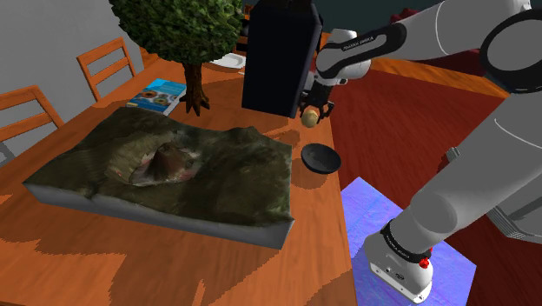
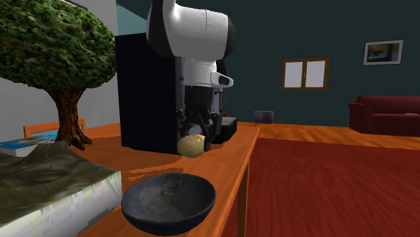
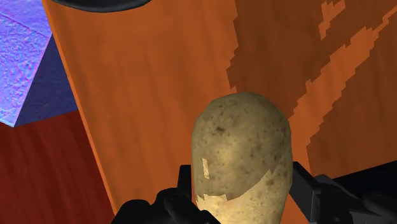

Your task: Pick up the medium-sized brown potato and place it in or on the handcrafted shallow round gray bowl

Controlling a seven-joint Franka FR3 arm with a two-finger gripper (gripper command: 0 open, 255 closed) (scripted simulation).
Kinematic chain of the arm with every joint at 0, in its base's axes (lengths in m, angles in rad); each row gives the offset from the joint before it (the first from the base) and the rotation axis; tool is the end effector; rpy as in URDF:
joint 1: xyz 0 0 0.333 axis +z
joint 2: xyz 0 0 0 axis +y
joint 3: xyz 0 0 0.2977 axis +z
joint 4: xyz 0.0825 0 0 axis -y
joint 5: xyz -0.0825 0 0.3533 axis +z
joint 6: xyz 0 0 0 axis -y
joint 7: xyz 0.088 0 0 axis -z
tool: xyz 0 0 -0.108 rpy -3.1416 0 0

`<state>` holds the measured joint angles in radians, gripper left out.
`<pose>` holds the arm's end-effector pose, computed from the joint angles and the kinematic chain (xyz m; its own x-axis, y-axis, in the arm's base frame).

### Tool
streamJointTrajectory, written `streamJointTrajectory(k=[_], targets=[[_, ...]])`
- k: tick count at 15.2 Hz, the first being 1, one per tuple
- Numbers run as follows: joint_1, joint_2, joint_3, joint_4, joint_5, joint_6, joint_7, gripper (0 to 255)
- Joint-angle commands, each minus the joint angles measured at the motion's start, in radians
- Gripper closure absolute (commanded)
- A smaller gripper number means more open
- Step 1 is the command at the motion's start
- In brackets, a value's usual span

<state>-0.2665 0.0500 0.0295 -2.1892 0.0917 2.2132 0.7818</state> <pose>0.4974 -0.1170 0.3619 0.4758 -0.8767 -0.0716 -0.8796 -0.4747 -0.0323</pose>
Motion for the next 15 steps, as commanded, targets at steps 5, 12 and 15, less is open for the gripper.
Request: streamJointTrajectory(k=[5, 12, 15], targets=[[-0.003, -0.047, -0.002, 0.041, -0.003, -0.077, 0.007, 255], [-0.004, -0.083, -0.002, 0.096, -0.006, -0.168, 0.014, 255], [0.000, -0.127, 0.002, 0.069, -0.005, -0.184, 0.023, 255]])
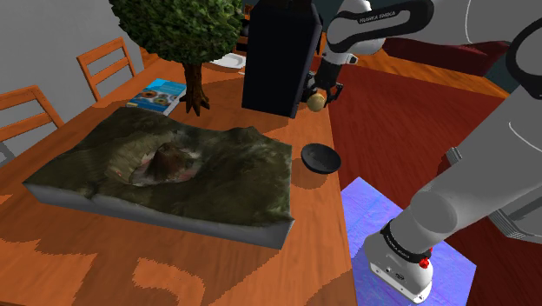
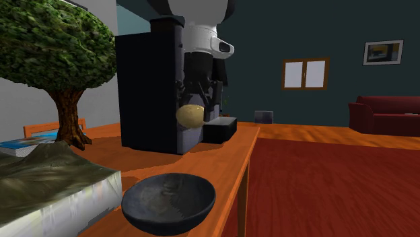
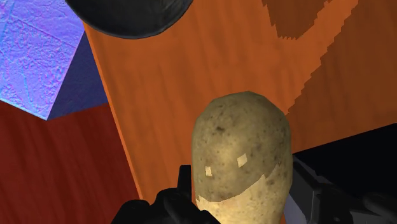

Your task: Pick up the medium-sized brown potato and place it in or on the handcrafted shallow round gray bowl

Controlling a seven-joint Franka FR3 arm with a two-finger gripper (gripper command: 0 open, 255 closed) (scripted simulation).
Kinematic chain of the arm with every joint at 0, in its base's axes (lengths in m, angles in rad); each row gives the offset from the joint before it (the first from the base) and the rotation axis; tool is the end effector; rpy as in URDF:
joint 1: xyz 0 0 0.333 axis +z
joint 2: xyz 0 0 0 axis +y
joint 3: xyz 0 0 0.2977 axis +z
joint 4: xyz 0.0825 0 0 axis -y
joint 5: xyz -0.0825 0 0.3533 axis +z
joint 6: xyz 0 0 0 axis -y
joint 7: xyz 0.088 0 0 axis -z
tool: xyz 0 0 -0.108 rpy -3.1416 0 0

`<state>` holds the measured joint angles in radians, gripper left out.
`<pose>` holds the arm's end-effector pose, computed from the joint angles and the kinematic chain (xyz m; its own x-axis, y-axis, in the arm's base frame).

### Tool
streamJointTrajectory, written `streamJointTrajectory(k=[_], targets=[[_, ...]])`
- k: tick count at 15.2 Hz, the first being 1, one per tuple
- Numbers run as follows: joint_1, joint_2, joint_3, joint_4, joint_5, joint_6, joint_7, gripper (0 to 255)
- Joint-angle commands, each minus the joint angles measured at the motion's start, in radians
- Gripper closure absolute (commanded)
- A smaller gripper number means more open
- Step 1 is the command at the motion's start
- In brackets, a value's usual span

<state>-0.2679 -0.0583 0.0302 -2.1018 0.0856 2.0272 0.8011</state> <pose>0.4905 -0.1136 0.4383 0.4739 -0.8781 -0.0657 -0.8806 -0.4723 -0.0390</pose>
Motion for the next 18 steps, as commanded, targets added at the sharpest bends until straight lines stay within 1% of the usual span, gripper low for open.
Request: streamJointTrajectory(k=[1, 8, 14, 15, 18], targets=[[0.006, -0.055, 0.006, -0.060, 0.003, 0.008, 0.011, 255], [0.042, -0.314, 0.047, -0.321, 0.031, 0.015, 0.070, 255], [0.089, -0.549, 0.092, -0.507, 0.075, -0.028, 0.132, 255], [0.094, -0.567, 0.096, -0.519, 0.079, -0.033, 0.137, 255], [0.095, -0.553, 0.099, -0.551, 0.083, 0.013, 0.134, 255]])
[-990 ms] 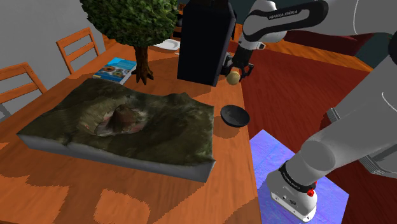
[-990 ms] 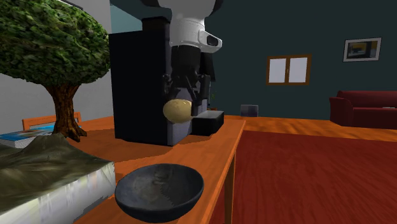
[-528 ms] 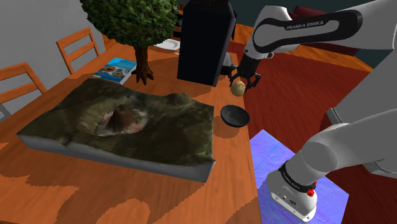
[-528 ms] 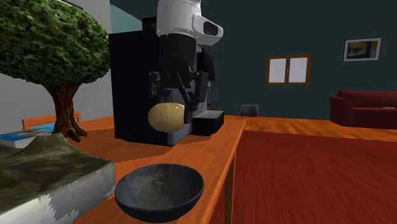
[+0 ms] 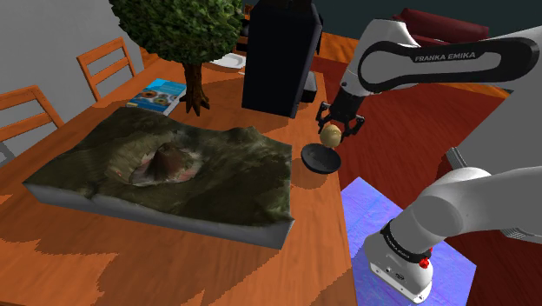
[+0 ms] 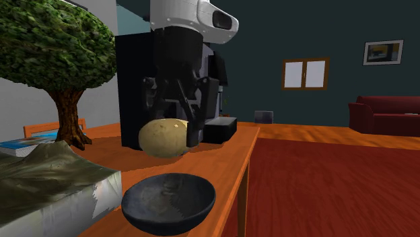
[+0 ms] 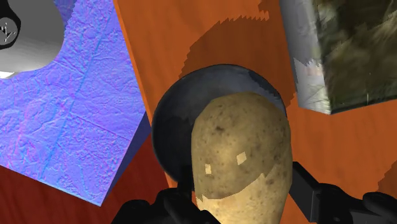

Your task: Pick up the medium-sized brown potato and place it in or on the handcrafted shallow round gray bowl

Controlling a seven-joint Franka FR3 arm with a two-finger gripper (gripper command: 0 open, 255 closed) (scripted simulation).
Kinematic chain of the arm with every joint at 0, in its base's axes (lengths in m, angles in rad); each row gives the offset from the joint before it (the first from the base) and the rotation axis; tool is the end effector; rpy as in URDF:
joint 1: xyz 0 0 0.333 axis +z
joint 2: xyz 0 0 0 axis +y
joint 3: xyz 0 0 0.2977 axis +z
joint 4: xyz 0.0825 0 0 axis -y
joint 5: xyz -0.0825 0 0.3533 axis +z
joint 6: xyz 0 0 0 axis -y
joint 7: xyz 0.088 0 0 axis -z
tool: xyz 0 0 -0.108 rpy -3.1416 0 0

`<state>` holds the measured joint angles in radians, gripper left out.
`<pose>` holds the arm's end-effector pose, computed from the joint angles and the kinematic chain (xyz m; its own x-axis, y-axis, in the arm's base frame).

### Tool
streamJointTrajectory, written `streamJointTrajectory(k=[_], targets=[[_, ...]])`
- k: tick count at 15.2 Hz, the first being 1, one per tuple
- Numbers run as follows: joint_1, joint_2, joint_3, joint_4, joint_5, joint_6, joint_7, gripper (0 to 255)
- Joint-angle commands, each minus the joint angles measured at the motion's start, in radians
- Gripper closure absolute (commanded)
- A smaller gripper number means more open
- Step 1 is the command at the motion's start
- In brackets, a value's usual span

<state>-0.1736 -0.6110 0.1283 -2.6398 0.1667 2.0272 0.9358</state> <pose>0.3391 -0.0062 0.4322 0.4731 -0.8786 -0.0643 -0.8810 -0.4714 -0.0405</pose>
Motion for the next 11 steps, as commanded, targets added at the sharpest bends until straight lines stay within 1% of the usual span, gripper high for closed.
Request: streamJointTrajectory(k=[1, 10, 11], targets=[[0.001, 0.005, 0.002, -0.023, 0.003, 0.028, -0.002, 255], [0.006, 0.073, 0.013, -0.108, 0.018, 0.181, -0.014, 255], [0.006, 0.073, 0.013, -0.108, 0.018, 0.181, -0.014, 255]])
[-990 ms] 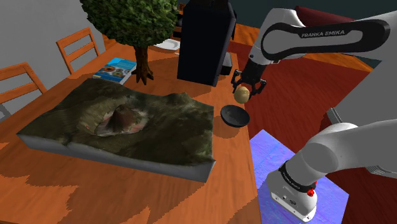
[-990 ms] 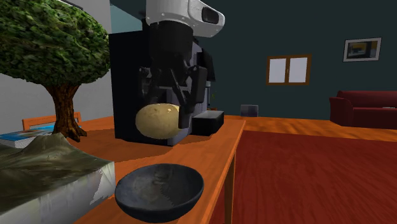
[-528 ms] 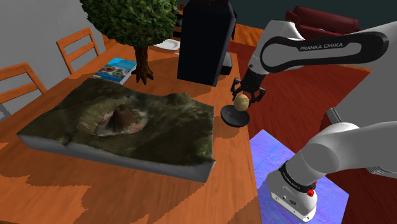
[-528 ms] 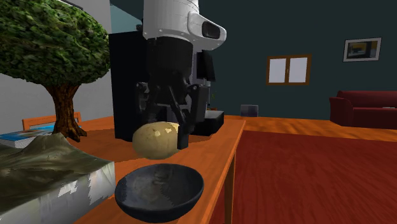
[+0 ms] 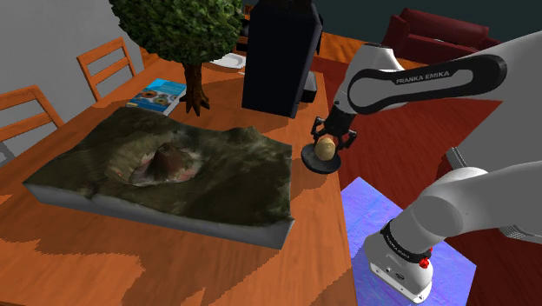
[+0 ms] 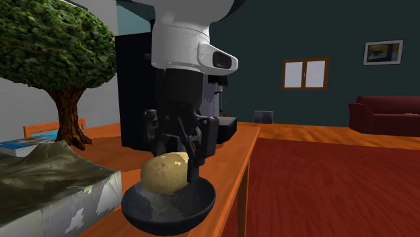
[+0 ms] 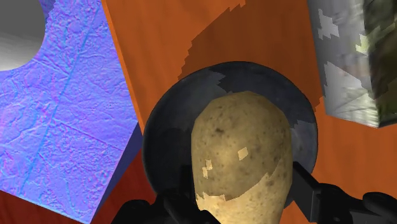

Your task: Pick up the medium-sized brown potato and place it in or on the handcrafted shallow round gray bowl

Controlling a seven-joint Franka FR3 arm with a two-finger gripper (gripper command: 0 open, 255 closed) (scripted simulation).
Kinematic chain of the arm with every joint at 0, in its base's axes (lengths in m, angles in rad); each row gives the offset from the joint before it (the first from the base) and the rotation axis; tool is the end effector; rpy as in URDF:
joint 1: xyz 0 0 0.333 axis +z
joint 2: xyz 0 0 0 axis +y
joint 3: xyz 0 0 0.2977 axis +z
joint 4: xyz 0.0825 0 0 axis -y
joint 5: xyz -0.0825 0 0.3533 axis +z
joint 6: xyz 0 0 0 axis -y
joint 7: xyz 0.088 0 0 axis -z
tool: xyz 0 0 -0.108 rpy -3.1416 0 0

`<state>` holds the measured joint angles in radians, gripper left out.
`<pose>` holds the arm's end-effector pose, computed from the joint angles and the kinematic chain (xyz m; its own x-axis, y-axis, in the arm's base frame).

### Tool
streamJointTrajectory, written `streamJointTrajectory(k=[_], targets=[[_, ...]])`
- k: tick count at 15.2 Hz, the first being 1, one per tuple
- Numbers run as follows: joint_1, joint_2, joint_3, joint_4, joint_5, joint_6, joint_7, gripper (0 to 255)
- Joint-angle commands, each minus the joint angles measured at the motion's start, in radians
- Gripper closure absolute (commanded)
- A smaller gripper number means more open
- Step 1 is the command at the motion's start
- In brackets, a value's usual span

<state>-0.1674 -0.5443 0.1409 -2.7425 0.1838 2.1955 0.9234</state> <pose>0.3392 -0.0058 0.3799 0.4730 -0.8787 -0.0647 -0.8810 -0.4714 -0.0398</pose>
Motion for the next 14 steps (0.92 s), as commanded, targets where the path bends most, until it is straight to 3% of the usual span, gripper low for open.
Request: streamJointTrajectory(k=[1, 7, 8, 13, 14], targets=[[0.000, 0.007, 0.000, -0.005, 0.001, 0.012, -0.002, 255], [0.000, 0.007, 0.000, -0.005, 0.001, 0.012, -0.002, 255], [0.000, 0.007, 0.000, -0.005, 0.001, 0.012, -0.002, 0], [0.000, 0.007, 0.000, -0.005, 0.001, 0.012, -0.002, 0], [-0.003, -0.015, -0.004, 0.016, -0.004, -0.030, -0.001, 0]])
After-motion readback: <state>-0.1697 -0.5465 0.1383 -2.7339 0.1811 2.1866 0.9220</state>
